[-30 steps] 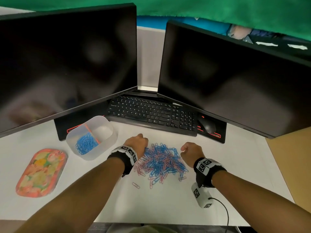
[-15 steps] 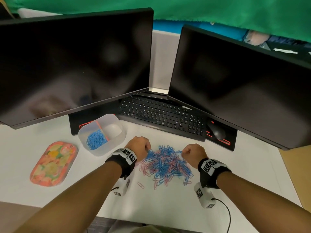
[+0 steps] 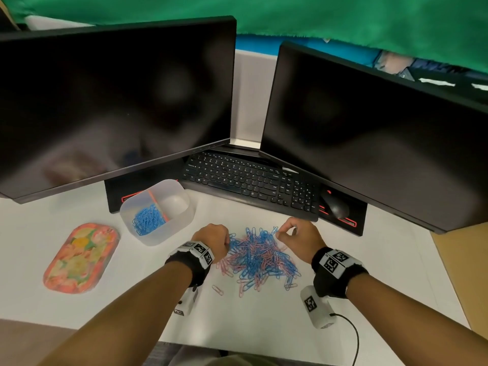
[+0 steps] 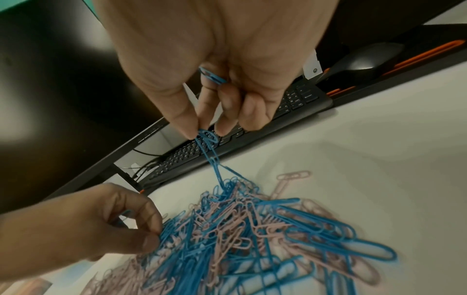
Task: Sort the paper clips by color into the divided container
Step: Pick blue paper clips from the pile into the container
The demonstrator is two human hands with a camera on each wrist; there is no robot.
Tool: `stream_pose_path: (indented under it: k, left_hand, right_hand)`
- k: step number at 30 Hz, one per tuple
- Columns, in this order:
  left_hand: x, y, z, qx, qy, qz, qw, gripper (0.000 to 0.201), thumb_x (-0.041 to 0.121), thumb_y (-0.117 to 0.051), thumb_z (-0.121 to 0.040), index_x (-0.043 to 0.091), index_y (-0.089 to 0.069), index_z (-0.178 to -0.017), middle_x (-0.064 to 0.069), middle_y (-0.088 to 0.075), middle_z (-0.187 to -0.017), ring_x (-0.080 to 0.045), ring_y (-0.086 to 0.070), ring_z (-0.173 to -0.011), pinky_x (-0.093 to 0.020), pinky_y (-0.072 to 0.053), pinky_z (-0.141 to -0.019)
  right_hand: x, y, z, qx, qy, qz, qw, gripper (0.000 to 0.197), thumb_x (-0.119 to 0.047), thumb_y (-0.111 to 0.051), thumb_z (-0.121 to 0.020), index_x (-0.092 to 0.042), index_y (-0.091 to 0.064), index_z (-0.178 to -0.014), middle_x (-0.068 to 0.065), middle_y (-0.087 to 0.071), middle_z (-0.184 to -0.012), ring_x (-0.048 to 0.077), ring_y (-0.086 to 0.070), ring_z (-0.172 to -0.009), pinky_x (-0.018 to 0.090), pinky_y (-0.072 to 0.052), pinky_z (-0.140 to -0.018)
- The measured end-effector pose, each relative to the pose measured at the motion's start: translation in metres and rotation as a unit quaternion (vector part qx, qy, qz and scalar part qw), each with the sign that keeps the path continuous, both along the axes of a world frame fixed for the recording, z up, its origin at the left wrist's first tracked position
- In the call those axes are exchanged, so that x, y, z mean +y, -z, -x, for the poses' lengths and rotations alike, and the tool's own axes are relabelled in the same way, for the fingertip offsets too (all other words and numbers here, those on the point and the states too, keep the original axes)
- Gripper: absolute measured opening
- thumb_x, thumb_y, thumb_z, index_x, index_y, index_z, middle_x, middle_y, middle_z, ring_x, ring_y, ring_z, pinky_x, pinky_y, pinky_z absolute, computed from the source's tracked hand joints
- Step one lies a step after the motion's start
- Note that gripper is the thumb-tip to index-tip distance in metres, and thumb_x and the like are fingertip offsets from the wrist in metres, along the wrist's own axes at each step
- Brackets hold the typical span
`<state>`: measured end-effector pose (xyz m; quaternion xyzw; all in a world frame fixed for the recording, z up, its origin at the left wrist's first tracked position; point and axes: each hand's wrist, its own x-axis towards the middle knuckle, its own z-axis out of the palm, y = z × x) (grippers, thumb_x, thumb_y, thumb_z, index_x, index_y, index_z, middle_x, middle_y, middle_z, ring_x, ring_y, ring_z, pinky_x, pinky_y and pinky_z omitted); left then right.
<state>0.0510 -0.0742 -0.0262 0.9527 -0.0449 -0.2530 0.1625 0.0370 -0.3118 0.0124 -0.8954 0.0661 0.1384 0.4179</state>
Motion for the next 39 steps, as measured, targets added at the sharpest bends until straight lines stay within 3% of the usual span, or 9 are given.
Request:
stream_pose_path:
  k: [4, 9, 12, 16, 20, 24, 26, 32, 39]
  left_hand:
    - [0.003, 0.001, 0.003, 0.005, 0.005, 0.001, 1.0, 0.009, 0.022, -0.057, -0.086, 0.021, -0.062, -0.093, -0.002, -0.066, -0.103, -0.021, -0.061, -0.091, -0.029, -0.051, -0.078]
    - [0.005, -0.001, 0.007, 0.013, -0.027, 0.038, 0.999, 0.013, 0.021, -0.053, -0.086, 0.02, -0.063, -0.095, -0.002, -0.065, -0.103, -0.021, -0.06, -0.091, -0.032, -0.053, -0.08]
    - [0.005, -0.007, 0.007, 0.007, -0.061, 0.102, 0.993, 0.013, 0.015, -0.053, -0.087, 0.021, -0.063, -0.092, -0.002, -0.067, -0.099, -0.019, -0.062, -0.087, -0.026, -0.051, -0.074]
    - [0.005, -0.018, 0.008, 0.032, -0.109, 0.193, 0.975, 0.03, 0.011, -0.05, -0.091, 0.023, -0.056, -0.118, 0.0, -0.063, -0.09, -0.01, -0.056, -0.069, -0.018, -0.043, -0.063]
    - [0.005, -0.034, 0.008, 0.12, -0.275, 0.377, 0.876, 0.036, -0.005, -0.038, -0.086, 0.005, -0.069, -0.1, -0.001, -0.062, -0.08, -0.004, -0.037, -0.043, -0.015, -0.031, -0.04]
    - [0.02, -0.053, 0.014, 0.195, -0.384, 0.55, 0.716, 0.029, -0.001, -0.031, -0.082, 0.003, -0.059, -0.079, -0.002, -0.045, -0.064, -0.01, -0.026, -0.043, -0.016, -0.023, -0.042]
    - [0.035, -0.062, 0.018, 0.202, -0.399, 0.593, 0.669, 0.024, 0.005, -0.03, -0.082, 0.008, -0.053, -0.077, -0.004, -0.042, -0.066, -0.013, -0.029, -0.048, -0.02, -0.026, -0.046]
    - [0.094, -0.087, 0.018, 0.119, -0.476, 0.601, 0.631, 0.016, 0.026, -0.047, -0.091, 0.017, -0.052, -0.08, 0.0, -0.052, -0.063, -0.013, -0.045, -0.048, -0.022, -0.037, -0.047]
    - [0.141, -0.094, 0.008, 0.032, -0.557, 0.545, 0.626, 0.018, 0.027, -0.046, -0.096, 0.017, -0.057, -0.106, -0.008, -0.05, -0.077, -0.018, -0.051, -0.066, -0.025, -0.051, -0.056]
  right_hand:
    - [0.005, -0.006, -0.004, 0.025, 0.041, -0.086, 0.995, 0.02, -0.008, -0.067, -0.079, -0.016, -0.056, -0.065, 0.003, -0.07, -0.094, 0.011, -0.052, -0.064, 0.026, -0.04, -0.063]
    - [0.012, -0.022, -0.004, 0.089, 0.12, -0.275, 0.95, 0.025, -0.012, -0.065, -0.069, -0.019, -0.047, -0.052, 0.037, -0.057, -0.088, 0.014, -0.023, -0.048, 0.032, -0.017, -0.053]
    - [0.014, -0.026, -0.006, 0.102, 0.133, -0.321, 0.932, 0.027, 0.002, -0.051, -0.081, -0.013, -0.039, -0.063, 0.024, -0.07, -0.087, 0.013, -0.019, -0.045, 0.033, -0.015, -0.053]
    - [0.019, -0.027, -0.009, 0.103, 0.137, -0.337, 0.926, 0.02, 0.002, -0.047, -0.087, -0.011, -0.043, -0.072, 0.018, -0.07, -0.081, 0.012, -0.027, -0.048, 0.029, -0.02, -0.051]
    - [0.033, -0.029, -0.011, 0.102, 0.115, -0.326, 0.933, 0.019, -0.005, -0.048, -0.091, -0.011, -0.052, -0.073, 0.008, -0.063, -0.069, 0.016, -0.04, -0.061, 0.03, -0.027, -0.057]
    - [0.06, -0.035, -0.016, 0.141, 0.128, -0.385, 0.903, 0.014, -0.009, -0.047, -0.094, -0.012, -0.05, -0.081, 0.003, -0.052, -0.061, 0.018, -0.044, -0.062, 0.031, -0.033, -0.06]
    - [0.079, -0.04, -0.019, 0.175, 0.131, -0.419, 0.881, 0.01, -0.013, -0.048, -0.095, -0.012, -0.05, -0.085, 0.004, -0.052, -0.063, 0.019, -0.05, -0.065, 0.034, -0.042, -0.064]
    - [0.152, -0.058, -0.034, 0.262, 0.121, -0.44, 0.85, 0.013, -0.013, -0.047, -0.096, -0.007, -0.05, -0.085, 0.009, -0.053, -0.069, 0.026, -0.056, -0.066, 0.046, -0.053, -0.071]
    - [0.24, -0.077, -0.056, 0.266, 0.012, -0.348, 0.899, 0.014, -0.009, -0.042, -0.096, -0.013, -0.052, -0.087, 0.014, -0.059, -0.077, 0.028, -0.059, -0.065, 0.044, -0.052, -0.069]
